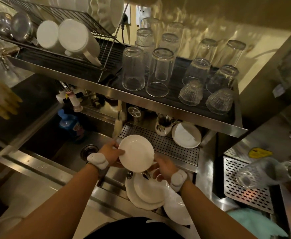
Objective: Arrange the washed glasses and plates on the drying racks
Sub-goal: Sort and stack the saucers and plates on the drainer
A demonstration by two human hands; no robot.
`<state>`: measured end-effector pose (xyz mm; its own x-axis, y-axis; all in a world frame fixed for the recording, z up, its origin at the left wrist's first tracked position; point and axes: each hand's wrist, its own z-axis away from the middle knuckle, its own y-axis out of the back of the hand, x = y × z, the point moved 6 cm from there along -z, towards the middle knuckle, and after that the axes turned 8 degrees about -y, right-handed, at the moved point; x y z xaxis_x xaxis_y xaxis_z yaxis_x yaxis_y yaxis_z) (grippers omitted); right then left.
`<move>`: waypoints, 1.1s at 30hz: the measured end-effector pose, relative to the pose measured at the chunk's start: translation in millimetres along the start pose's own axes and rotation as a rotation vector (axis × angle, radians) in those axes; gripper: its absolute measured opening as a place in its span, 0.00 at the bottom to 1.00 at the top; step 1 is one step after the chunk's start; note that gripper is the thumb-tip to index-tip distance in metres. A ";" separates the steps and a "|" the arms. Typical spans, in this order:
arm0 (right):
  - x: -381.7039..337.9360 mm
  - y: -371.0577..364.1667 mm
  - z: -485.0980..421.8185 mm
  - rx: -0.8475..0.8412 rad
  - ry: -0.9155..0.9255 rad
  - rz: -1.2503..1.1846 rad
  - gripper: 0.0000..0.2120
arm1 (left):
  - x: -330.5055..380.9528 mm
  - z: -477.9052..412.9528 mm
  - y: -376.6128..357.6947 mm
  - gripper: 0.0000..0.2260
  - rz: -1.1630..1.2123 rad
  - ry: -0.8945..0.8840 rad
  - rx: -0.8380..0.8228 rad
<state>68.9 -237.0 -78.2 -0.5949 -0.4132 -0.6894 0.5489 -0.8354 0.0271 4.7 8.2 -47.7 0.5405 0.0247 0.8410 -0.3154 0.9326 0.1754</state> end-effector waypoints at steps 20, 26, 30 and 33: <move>23.4 172.1 4.5 0.576 0.010 -0.214 0.07 | 4.5 5.2 -82.0 0.04 -0.425 -0.189 -0.217; -3.7 188.7 -20.4 0.600 -0.053 -0.223 0.13 | -4.0 3.0 -71.8 0.05 -0.444 -0.150 -0.198; -18.0 181.3 -27.2 0.571 -0.062 -0.253 0.16 | -5.9 4.0 -60.2 0.04 -0.440 -0.110 -0.165; -25.5 174.2 -24.9 0.534 -0.030 -0.454 0.15 | -4.4 6.2 -56.0 0.04 -0.445 -0.110 -0.163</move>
<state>194.3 -363.0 -74.0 -0.7171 0.0149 -0.6968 -0.1165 -0.9883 0.0988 15.1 -46.4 -58.0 0.5072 -0.4193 0.7529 0.0583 0.8884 0.4554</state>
